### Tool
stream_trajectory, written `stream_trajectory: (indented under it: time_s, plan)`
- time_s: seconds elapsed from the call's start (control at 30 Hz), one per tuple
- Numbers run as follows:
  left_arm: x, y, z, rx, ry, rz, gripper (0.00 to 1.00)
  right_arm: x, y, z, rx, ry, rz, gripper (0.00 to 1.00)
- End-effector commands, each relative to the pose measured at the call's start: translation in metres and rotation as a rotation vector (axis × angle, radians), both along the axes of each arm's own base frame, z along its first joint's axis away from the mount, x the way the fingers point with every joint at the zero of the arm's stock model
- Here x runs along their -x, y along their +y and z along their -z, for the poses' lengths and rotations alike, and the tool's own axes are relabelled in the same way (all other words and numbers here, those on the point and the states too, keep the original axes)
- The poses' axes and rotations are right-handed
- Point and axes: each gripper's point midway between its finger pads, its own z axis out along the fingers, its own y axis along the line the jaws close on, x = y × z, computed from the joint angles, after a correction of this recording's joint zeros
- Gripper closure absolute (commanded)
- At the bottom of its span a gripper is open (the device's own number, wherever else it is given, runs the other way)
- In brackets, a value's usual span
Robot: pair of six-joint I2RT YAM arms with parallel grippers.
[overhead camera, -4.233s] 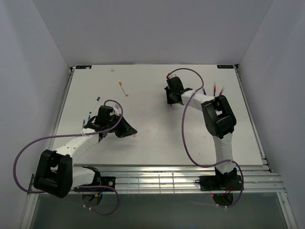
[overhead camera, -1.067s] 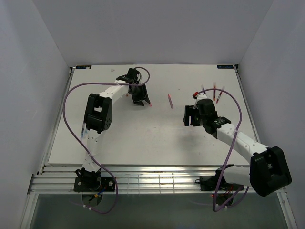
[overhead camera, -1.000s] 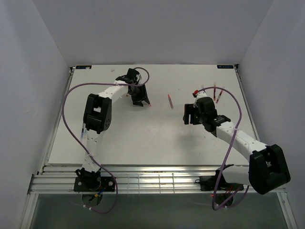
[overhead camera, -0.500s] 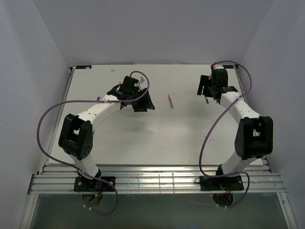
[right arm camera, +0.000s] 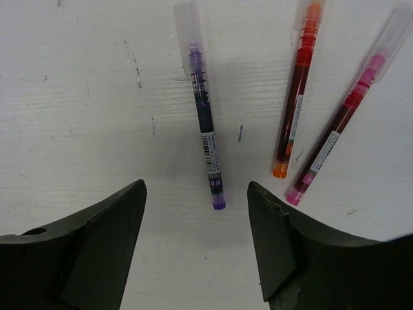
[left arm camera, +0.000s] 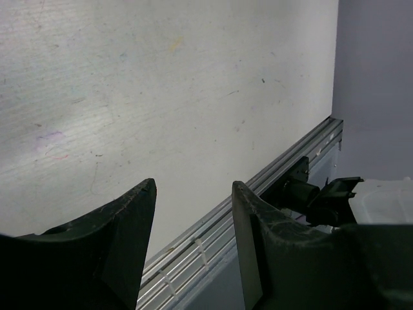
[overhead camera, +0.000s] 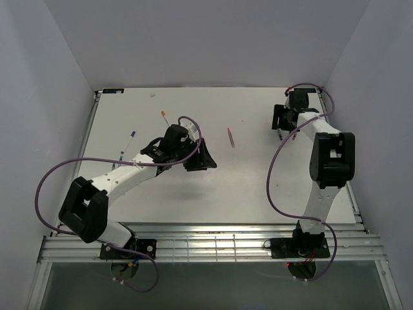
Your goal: Open the pen caps
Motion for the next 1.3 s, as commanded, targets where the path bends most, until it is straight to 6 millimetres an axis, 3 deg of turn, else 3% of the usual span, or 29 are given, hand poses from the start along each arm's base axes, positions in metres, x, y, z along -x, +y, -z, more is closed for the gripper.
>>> stream_trajectory:
  time_s: [0.0,0.47,0.57,0.6,0.67,0.7,0.73,0.83,0.9,0.93,0.97,1.03,1.07,1.1,1.13,1.17,1.2,1.23,1.27]
  plan:
    - [0.0,-0.006,-0.036,0.084,-0.093,0.011,0.39,-0.014,0.0,-0.003,-0.004,-0.019,-0.03,0.3]
    - [0.019,0.004,-0.024,0.082,-0.052,0.007,0.39,-0.012,0.0,0.038,-0.009,0.062,-0.037,0.48]
    - [0.019,0.004,-0.025,0.083,-0.052,0.006,0.4,-0.008,0.006,0.043,-0.035,0.076,-0.055,0.59]
    - [0.02,0.004,-0.026,0.085,-0.049,0.008,0.4,-0.007,0.005,0.045,-0.039,0.081,-0.054,0.69]
    - [0.02,0.003,-0.029,0.093,-0.048,0.01,0.4,-0.005,0.008,0.048,-0.048,0.092,-0.059,0.79]
    - [0.021,0.003,-0.03,0.096,-0.046,0.012,0.4,-0.004,0.007,0.048,-0.049,0.094,-0.056,0.88]
    - [0.021,0.003,-0.031,0.097,-0.05,0.011,0.4,-0.003,0.008,0.047,-0.051,0.1,-0.055,0.92]
    - [0.021,0.004,-0.035,0.098,-0.047,0.005,0.4,-0.004,0.018,0.027,-0.073,0.071,-0.07,0.92]
    - [0.019,0.006,-0.035,0.082,-0.042,-0.017,0.4,-0.003,0.029,-0.005,-0.082,0.011,-0.093,0.92]
    - [0.018,0.008,-0.035,0.074,-0.042,-0.028,0.4,0.002,0.042,-0.014,-0.085,0.005,-0.117,0.92]
    - [0.018,0.01,-0.032,0.057,-0.034,-0.039,0.4,0.008,0.051,-0.041,-0.101,-0.04,-0.138,0.92]
    - [0.014,0.012,-0.032,0.044,-0.041,-0.059,0.4,0.035,0.075,-0.046,-0.127,-0.034,-0.176,0.92]
    - [0.013,0.012,-0.033,0.042,-0.041,-0.065,0.4,0.049,0.086,-0.074,-0.158,-0.095,-0.207,0.92]
    - [0.011,0.012,-0.032,0.041,-0.041,-0.073,0.4,0.079,0.103,-0.055,-0.174,-0.045,-0.249,0.92]
    - [0.01,0.011,-0.034,0.044,-0.043,-0.077,0.4,0.094,0.111,-0.056,-0.198,-0.047,-0.259,0.92]
    - [0.008,0.011,-0.033,0.04,-0.038,-0.081,0.4,0.108,0.12,-0.077,-0.218,-0.109,-0.287,0.92]
    - [0.006,0.01,-0.033,0.038,-0.038,-0.086,0.4,0.127,0.135,-0.076,-0.223,-0.106,-0.327,0.92]
    - [0.003,0.009,-0.036,0.043,-0.039,-0.094,0.4,0.151,0.137,-0.056,-0.229,-0.057,-0.331,0.92]
    - [0.001,0.008,-0.033,0.041,-0.031,-0.101,0.4,0.166,0.142,-0.07,-0.248,-0.099,-0.357,0.92]
